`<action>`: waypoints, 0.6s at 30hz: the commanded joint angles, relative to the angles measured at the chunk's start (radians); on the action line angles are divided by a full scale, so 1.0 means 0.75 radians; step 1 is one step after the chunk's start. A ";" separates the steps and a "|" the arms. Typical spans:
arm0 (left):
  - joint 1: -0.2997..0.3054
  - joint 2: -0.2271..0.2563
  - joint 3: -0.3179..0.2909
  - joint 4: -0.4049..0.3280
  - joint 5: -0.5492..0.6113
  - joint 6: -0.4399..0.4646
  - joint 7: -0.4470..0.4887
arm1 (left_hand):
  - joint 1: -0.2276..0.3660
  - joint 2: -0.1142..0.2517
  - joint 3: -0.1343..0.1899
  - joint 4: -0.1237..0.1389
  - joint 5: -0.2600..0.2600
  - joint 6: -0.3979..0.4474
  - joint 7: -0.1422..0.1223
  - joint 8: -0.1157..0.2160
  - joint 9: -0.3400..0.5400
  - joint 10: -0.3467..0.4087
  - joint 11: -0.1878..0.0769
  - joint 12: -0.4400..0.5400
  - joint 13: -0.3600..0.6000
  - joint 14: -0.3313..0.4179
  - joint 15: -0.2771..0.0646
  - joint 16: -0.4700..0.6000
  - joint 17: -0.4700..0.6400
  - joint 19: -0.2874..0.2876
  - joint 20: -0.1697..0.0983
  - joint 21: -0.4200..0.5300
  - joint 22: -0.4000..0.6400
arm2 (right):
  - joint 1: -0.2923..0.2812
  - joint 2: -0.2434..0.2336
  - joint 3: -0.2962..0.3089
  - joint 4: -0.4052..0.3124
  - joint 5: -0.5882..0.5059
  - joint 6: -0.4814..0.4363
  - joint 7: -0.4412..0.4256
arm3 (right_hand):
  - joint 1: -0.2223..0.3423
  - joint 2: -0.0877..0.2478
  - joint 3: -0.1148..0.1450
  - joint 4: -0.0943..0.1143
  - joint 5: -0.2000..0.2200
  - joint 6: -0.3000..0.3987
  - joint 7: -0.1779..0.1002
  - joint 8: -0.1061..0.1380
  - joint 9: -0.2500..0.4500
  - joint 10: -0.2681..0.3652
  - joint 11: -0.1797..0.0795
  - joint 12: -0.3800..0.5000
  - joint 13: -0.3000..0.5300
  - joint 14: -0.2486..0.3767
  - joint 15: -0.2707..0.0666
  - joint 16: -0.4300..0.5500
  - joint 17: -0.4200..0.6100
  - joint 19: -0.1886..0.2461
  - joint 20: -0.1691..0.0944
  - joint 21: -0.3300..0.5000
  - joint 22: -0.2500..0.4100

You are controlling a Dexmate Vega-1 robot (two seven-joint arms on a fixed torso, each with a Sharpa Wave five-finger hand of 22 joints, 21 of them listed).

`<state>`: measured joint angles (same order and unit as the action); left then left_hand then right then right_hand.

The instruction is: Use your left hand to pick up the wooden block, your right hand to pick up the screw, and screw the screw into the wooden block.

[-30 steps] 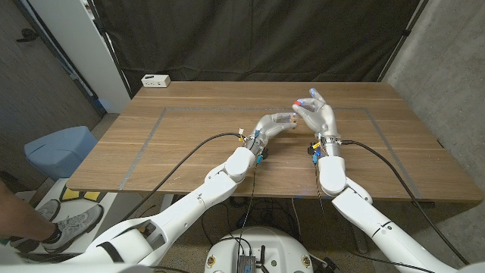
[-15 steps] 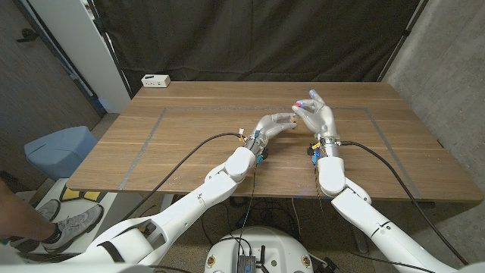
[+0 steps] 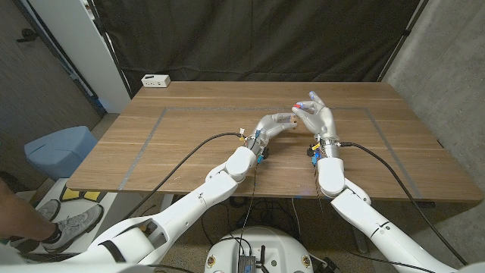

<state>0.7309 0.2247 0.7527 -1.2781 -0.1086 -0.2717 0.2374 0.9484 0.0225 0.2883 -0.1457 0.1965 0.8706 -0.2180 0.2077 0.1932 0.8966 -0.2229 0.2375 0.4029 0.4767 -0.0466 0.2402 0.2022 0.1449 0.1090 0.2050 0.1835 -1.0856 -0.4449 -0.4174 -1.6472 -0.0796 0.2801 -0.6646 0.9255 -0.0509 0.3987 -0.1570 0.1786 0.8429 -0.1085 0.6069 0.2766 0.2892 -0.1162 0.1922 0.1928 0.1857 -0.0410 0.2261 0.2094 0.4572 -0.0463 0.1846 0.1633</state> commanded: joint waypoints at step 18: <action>-0.014 -0.009 0.004 0.020 -0.003 0.000 -0.005 | -0.002 0.014 -0.002 0.002 0.006 0.052 0.007 0.012 0.004 0.012 0.002 0.004 0.003 0.010 -0.131 0.003 0.003 0.001 0.000 0.005 0.004 | 0.014 0.001 -0.012 0.032 0.014 0.007 0.006 | 0.009 0.004 -0.008 0.001 0.000 0.006 0.009 0.019 0.006 0.007 0.017 0.003 0.004 0.009 -0.073 -0.002 0.002 -0.001 -0.074 0.002 0.003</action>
<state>0.7234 0.2202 0.7547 -1.2680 -0.1084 -0.2716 0.2363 0.9465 0.0242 0.2874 -0.1467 0.1956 0.8706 -0.2180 0.2077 0.1930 0.8955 -0.2218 0.2354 0.4028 0.4767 -0.0466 0.2402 0.2022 0.1449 0.1090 0.2050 0.1835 -1.0790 -0.4431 -0.4227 -1.6300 -0.0716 0.2854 -0.6646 0.9254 -0.0511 0.3943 -0.1553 0.1772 0.8427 -0.1087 0.6142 0.2766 0.2925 -0.1082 0.1923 0.1928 0.1858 -0.0410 0.2261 0.2094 0.4572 -0.0463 0.1846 0.1633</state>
